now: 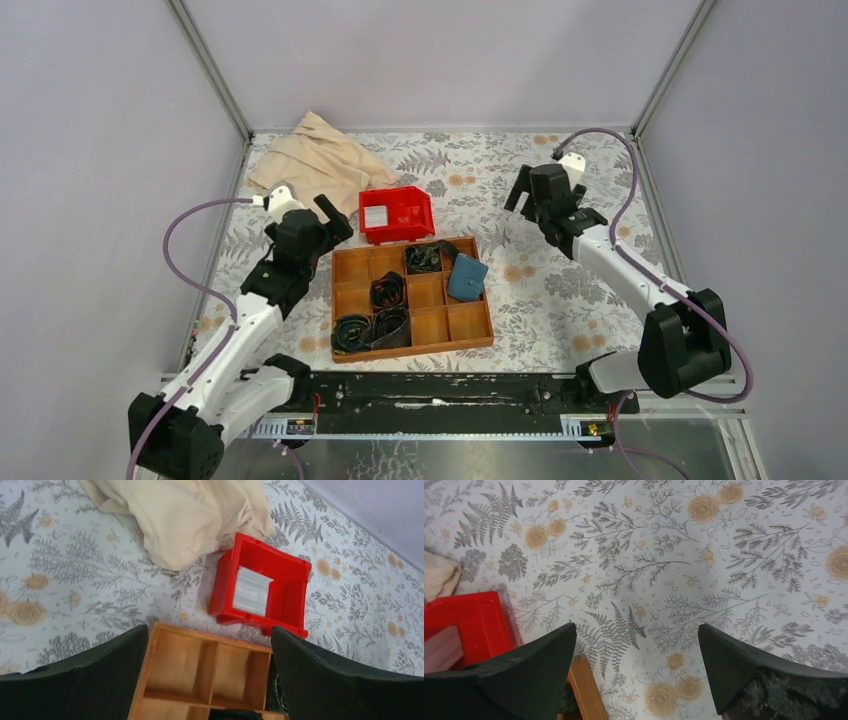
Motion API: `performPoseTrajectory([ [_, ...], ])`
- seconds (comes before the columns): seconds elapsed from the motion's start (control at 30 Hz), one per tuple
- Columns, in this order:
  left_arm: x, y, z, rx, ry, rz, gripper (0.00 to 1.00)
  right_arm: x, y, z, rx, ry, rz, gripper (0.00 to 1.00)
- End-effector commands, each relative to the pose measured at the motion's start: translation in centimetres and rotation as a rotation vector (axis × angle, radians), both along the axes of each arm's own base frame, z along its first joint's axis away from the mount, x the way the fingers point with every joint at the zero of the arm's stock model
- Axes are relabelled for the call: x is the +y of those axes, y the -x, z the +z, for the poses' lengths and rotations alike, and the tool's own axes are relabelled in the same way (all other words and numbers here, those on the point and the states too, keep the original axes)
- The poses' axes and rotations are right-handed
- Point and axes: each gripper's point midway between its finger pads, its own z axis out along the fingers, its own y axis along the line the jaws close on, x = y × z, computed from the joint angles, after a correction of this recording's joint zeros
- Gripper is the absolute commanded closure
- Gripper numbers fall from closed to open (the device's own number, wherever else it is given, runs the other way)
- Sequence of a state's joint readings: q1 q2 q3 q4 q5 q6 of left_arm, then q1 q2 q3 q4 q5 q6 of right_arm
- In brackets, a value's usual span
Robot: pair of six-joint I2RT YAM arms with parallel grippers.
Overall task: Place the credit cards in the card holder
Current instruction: Pick up the card holder from the storage box.
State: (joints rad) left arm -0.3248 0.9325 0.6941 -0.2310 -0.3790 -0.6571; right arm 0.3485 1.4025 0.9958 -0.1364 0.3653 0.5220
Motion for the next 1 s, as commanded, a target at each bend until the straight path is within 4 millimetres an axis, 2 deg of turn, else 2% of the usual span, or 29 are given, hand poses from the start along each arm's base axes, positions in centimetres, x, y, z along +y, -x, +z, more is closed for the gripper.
performPoseTrajectory([
  [0.0, 0.5, 2.6, -0.8, 0.071, 0.015, 0.067, 0.0, -1.5, 2.3, 3.1, -0.034, 0.141, -0.049, 0.01],
  [0.23, -0.7, 5.2, -3.2, 0.141, 0.128, 0.054, 0.0, 1.1, 6.5, 3.2, -0.046, 0.053, 0.152, 0.0],
  [0.37, -1.1, 7.2, -4.6, 0.175, 0.216, 0.055, 0.0, 3.8, 9.1, 3.6, -0.063, -0.067, 0.332, 0.1],
  [0.47, -1.6, 8.5, -5.3, 0.169, 0.279, 0.025, 0.0, 5.8, 10.8, 2.9, -0.044, -0.164, 0.434, 0.16],
  [0.57, -1.9, 9.4, -6.2, 0.172, 0.3, -0.001, 0.0, 7.1, 11.8, 1.7, -0.003, -0.221, 0.492, 0.17],
  [0.77, -2.2, 10.3, -8.2, 0.231, 0.273, -0.044, 0.0, 8.1, 13.3, -0.4, 0.031, -0.282, 0.525, 0.19],
  [0.97, -2.5, 9.8, -9.2, 0.269, 0.263, -0.038, 0.0, 9.4, 13.6, -2.2, 0.047, -0.302, 0.594, 0.2],
])
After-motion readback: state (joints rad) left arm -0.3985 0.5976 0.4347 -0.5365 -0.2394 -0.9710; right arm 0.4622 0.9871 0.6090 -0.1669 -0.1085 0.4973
